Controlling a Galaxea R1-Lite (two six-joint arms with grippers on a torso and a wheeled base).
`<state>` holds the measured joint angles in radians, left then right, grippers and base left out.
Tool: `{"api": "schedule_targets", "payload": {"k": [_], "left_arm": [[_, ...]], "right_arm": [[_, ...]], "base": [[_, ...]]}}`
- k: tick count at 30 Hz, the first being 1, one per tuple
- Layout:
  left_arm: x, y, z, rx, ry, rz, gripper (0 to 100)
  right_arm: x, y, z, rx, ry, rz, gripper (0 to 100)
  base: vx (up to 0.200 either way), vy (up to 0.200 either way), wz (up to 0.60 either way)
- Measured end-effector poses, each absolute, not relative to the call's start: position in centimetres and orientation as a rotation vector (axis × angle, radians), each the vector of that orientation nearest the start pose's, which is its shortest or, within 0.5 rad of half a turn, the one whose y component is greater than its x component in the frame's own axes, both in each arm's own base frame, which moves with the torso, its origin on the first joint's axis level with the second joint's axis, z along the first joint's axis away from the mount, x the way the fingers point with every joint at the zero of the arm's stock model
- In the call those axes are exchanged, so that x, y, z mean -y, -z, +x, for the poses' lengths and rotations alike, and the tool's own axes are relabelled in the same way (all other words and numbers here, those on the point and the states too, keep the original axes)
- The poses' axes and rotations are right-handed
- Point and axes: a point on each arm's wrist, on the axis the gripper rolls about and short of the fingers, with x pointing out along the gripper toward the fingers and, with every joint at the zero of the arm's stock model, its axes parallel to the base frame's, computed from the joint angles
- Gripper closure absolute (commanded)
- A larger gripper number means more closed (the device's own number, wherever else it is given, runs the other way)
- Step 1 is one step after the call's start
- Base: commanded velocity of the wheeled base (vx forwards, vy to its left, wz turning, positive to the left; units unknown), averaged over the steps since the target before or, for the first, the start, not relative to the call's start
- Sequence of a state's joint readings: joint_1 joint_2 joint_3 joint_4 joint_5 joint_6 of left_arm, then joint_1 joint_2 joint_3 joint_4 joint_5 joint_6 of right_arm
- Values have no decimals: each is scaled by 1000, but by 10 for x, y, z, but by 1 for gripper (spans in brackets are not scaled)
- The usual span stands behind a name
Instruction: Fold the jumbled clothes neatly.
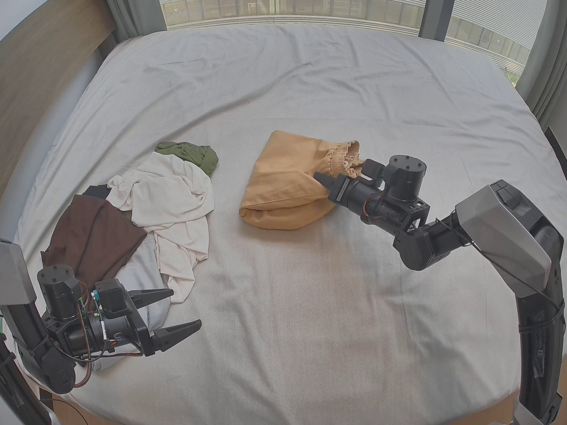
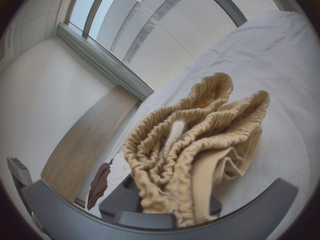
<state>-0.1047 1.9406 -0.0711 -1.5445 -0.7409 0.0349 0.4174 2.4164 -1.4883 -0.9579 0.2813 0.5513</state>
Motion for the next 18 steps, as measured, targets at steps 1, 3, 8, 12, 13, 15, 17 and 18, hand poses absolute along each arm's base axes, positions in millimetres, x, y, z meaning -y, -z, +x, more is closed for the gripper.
{"api": "schedule_targets", "payload": {"k": [1, 3, 8, 12, 13, 15, 17, 18], "left_arm": [[38, -60, 218, -304, 843, -72, 0], [38, -60, 218, -304, 844, -72, 0], [39, -59, 217, -307, 845, -73, 0], [38, -59, 217, -308, 844, -73, 0], [38, -59, 217, -308, 844, -73, 0], [38, -59, 217, -308, 844, -73, 0], [38, -59, 217, -310, 844, -74, 0], [39, -59, 217, -310, 845, -74, 0]], "right_arm": [[-203, -102, 446, -177, -682, 525, 100], [-200, -94, 443, -200, -672, 518, 100], [-194, -83, 438, -220, -658, 489, 100], [-193, -78, 436, -213, -657, 469, 100], [-192, -76, 435, -207, -658, 467, 100], [-192, -74, 433, -204, -659, 465, 100], [-191, -72, 431, -208, -659, 461, 0], [-191, -70, 430, -210, -659, 458, 0]], "base": [[0, 0, 0], [0, 0, 0], [0, 0, 0], [0, 0, 0], [0, 0, 0], [0, 0, 0], [0, 0, 0], [0, 0, 0]]}}
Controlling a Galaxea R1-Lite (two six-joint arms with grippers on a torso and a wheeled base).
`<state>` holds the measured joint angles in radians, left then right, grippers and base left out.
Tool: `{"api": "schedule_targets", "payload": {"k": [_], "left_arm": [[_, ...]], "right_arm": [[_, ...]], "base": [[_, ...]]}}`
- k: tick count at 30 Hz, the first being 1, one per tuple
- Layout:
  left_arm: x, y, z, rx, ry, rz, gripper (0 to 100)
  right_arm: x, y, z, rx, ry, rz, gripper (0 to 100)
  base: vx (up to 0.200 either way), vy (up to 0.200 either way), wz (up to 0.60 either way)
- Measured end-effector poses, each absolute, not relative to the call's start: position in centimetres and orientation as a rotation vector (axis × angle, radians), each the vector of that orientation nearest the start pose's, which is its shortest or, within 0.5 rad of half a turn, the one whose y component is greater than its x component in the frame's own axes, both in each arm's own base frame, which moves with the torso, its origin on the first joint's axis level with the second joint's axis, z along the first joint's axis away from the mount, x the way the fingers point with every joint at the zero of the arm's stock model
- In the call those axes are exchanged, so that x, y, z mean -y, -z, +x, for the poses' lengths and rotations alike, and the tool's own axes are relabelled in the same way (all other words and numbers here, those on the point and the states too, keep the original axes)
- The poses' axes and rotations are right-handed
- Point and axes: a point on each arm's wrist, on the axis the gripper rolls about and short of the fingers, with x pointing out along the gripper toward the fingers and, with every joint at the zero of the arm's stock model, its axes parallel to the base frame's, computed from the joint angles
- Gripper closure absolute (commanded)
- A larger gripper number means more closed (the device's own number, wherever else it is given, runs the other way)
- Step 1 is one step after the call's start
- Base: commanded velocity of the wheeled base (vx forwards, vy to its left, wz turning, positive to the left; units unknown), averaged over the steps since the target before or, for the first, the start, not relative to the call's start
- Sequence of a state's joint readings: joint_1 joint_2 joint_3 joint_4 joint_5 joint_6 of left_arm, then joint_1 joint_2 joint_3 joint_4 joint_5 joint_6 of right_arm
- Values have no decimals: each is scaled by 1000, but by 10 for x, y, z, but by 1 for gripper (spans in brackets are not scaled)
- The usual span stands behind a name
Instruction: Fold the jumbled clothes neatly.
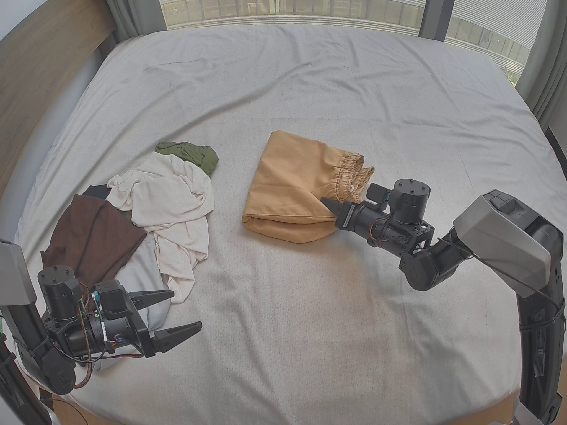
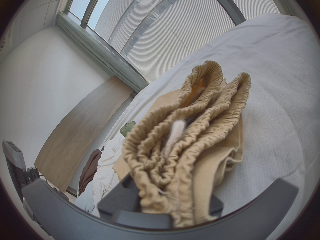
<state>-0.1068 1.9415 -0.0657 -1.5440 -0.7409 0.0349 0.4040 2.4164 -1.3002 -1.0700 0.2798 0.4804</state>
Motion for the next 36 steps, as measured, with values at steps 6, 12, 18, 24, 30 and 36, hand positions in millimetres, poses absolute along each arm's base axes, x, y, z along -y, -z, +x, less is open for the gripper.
{"api": "schedule_targets", "payload": {"k": [6, 12, 18, 24, 30, 36], "left_arm": [[38, -58, 217, -311, 845, -75, 0], [38, -58, 218, -313, 842, -76, 0], [38, -58, 218, -309, 844, -75, 0], [39, -64, 217, -286, 869, -71, 0], [42, -79, 211, -221, 896, -56, 0], [42, -100, 198, -130, 911, -33, 0]], "right_arm": [[-188, -65, 423, -182, -664, 390, 0], [-180, -55, 402, -222, -658, 341, 0], [-169, -57, 366, -208, -673, 286, 0], [-163, -71, 316, -188, -718, 259, 0], [-164, -97, 265, -156, -790, 247, 0], [-153, -120, 225, -114, -822, 237, 0]], "base": [[0, 0, 0], [0, 0, 0], [0, 0, 0], [0, 0, 0], [0, 0, 0], [0, 0, 0]]}}
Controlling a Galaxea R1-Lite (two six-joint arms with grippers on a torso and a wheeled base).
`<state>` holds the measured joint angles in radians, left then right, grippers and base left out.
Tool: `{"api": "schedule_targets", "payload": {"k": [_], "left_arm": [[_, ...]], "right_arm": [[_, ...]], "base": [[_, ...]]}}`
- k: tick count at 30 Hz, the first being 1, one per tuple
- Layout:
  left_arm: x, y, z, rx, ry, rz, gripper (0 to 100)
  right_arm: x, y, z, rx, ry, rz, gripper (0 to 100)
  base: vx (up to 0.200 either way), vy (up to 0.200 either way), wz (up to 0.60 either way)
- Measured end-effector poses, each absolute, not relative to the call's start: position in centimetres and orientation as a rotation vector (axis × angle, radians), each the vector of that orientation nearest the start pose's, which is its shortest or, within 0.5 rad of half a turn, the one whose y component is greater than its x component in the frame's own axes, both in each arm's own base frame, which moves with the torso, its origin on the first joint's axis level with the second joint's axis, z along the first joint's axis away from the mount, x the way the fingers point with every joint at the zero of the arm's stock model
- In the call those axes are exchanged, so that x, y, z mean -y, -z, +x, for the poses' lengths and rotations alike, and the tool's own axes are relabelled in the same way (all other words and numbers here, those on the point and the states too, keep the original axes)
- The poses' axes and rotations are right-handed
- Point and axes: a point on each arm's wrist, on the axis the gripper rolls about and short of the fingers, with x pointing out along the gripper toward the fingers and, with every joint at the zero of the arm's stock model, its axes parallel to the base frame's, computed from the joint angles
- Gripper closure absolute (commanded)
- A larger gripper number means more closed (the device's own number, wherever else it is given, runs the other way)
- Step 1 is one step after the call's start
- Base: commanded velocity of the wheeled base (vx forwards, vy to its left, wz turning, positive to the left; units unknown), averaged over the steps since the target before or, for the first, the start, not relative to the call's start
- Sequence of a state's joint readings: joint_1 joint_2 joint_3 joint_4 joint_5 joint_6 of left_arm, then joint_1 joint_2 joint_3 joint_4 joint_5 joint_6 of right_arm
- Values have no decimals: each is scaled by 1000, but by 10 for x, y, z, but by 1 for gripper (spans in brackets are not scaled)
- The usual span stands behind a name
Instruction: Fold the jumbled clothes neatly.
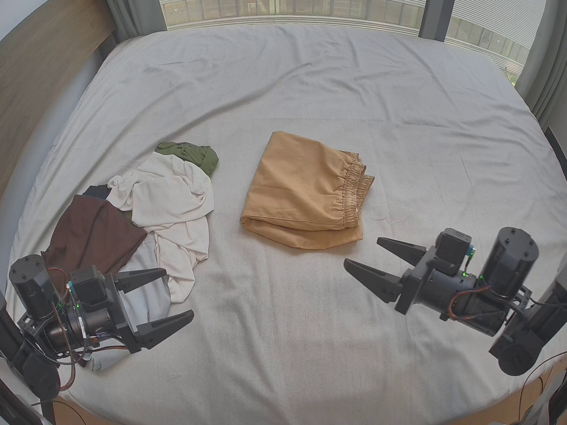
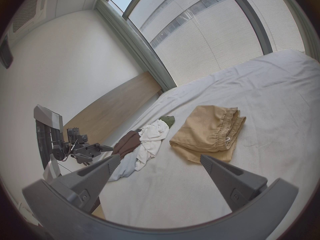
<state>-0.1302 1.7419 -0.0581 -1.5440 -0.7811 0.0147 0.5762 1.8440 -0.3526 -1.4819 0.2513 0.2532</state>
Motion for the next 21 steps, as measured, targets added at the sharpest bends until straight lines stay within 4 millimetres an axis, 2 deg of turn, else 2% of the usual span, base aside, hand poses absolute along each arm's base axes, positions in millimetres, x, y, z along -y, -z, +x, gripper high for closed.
{"api": "schedule_targets", "payload": {"k": [12, 21], "left_arm": [[47, -133, 158, -49, 972, -105, 0], [49, -140, 126, -132, 1024, -165, 0]], "right_arm": [[-116, -141, 168, -53, -780, 243, 0], [-87, -150, 133, 13, -672, 243, 0]], "base": [[0, 0, 0], [0, 0, 0]]}}
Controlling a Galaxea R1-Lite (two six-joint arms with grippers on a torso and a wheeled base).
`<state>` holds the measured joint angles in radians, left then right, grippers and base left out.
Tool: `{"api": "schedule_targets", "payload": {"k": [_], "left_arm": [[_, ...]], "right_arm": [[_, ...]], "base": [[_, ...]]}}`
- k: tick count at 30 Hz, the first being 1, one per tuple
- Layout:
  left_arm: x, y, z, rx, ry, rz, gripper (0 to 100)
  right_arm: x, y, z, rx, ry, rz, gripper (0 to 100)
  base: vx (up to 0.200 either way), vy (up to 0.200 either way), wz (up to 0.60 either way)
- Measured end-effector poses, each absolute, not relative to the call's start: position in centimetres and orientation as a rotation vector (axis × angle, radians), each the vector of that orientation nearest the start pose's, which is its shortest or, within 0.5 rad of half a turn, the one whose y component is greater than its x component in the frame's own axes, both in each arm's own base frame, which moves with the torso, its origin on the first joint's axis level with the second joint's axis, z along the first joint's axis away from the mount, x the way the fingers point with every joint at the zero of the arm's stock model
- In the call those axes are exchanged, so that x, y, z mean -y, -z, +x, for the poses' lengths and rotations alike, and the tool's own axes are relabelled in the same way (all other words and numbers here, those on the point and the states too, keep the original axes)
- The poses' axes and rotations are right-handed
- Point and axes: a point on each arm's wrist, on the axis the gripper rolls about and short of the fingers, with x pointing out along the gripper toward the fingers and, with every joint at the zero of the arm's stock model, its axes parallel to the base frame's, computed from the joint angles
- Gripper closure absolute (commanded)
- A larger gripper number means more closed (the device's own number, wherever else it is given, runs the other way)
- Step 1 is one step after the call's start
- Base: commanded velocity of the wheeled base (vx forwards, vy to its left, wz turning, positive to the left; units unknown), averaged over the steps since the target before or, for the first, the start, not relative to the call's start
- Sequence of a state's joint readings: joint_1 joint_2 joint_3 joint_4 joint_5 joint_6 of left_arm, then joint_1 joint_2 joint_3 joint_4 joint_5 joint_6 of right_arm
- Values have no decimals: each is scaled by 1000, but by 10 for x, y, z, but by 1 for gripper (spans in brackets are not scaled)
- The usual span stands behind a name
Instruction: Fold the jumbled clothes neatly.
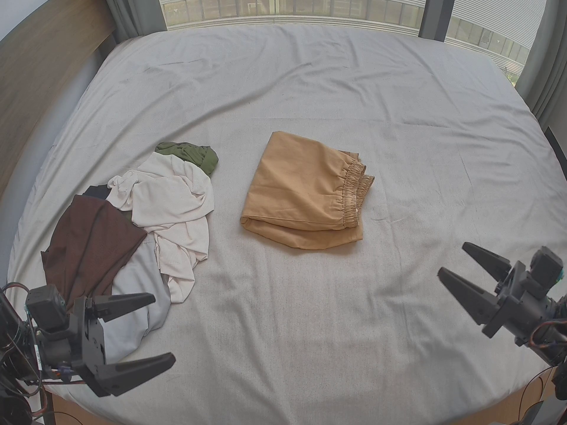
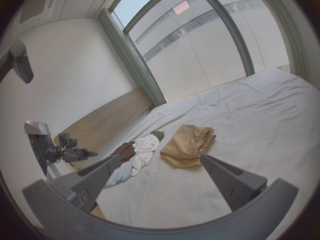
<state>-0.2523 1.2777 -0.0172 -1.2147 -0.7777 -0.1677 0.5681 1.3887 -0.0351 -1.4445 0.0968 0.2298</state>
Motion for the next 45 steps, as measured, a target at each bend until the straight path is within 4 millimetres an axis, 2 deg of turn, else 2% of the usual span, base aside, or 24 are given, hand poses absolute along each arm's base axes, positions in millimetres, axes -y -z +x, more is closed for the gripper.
{"api": "schedule_targets", "payload": {"k": [7, 12, 20, 25, 32, 39, 45], "left_arm": [[41, -139, 91, -196, 995, -185, 0], [31, -132, 61, -233, 940, -195, 0], [17, -115, 16, -224, 843, -214, 0], [10, -104, -6, -146, 783, -213, 0], [7, -99, -17, -36, 683, -207, 0], [5, -97, -19, 15, 549, -179, 0], [6, -92, -19, 3, 441, -148, 0]], "right_arm": [[-65, -159, 106, 48, -605, 246, 0], [-47, -158, 83, 30, -560, 239, 0], [-18, -144, 38, 18, -472, 235, 0], [-6, -129, 13, 24, -364, 232, 0], [-3, -113, -10, 84, -220, 181, 0], [-4, -86, -19, -15, -141, 124, 0], [-1, -83, -22, 8, -27, 1, 0]], "base": [[0, 0, 0], [0, 0, 0], [0, 0, 0], [0, 0, 0], [0, 0, 0], [0, 0, 0], [0, 0, 0]]}}
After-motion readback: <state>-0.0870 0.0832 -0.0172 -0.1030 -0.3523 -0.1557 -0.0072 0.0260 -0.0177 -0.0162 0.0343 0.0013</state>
